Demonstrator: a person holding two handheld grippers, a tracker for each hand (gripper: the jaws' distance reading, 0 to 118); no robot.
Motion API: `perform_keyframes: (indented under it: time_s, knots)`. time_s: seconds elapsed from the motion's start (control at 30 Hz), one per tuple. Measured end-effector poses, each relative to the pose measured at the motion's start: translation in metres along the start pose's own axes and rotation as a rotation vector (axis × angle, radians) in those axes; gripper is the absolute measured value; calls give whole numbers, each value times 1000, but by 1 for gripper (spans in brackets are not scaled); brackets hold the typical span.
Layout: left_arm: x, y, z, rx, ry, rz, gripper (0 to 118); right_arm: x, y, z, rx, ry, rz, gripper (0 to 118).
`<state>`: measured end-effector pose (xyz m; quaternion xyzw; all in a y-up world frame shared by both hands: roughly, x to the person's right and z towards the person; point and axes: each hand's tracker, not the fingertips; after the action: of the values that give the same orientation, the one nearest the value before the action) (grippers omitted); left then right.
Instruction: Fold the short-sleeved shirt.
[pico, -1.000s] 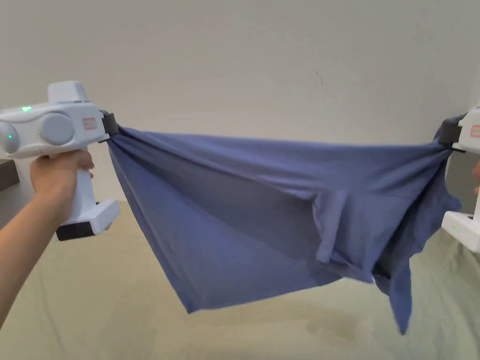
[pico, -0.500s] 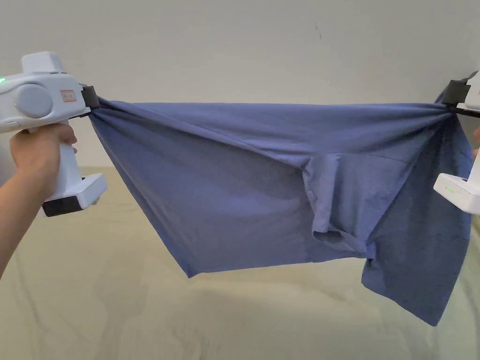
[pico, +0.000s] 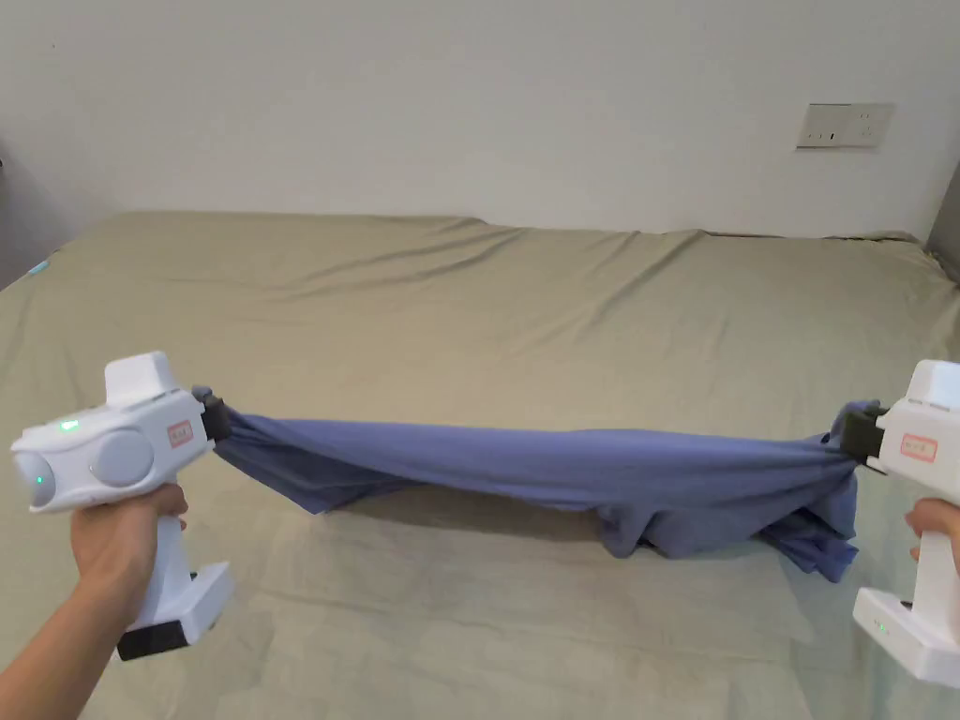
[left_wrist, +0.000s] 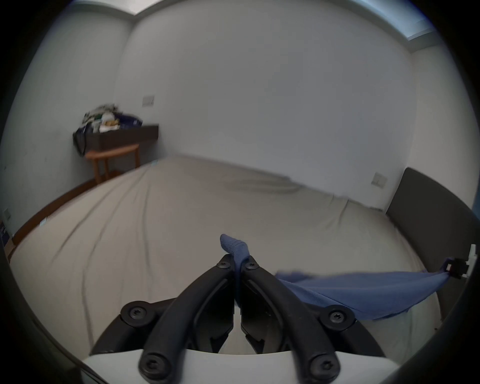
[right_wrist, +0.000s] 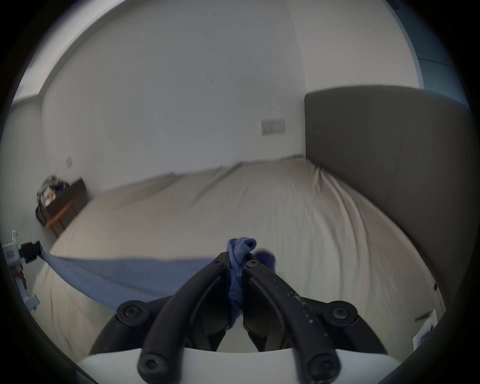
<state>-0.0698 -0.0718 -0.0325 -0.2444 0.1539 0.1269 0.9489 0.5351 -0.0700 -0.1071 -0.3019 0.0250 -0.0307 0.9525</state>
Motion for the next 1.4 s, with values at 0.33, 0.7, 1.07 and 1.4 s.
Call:
perform_keyframes:
  time_s: [0.33,0.7,1.07,1.4]
  knots:
    - [-84,-147,110,-142,50,86,2,19,-171,98,-156,64,-44,10]
    - [-128,-239,240,-271,90,1,2,32,-280,221,-283,8,-123,10]
    - [-141,-271,235,-431,167,74,4,30,-330,218,-406,-40,-87,12]
    - [-66,-163,296,45,-134,34,118,-11,-201,297,136,-64,22,108]
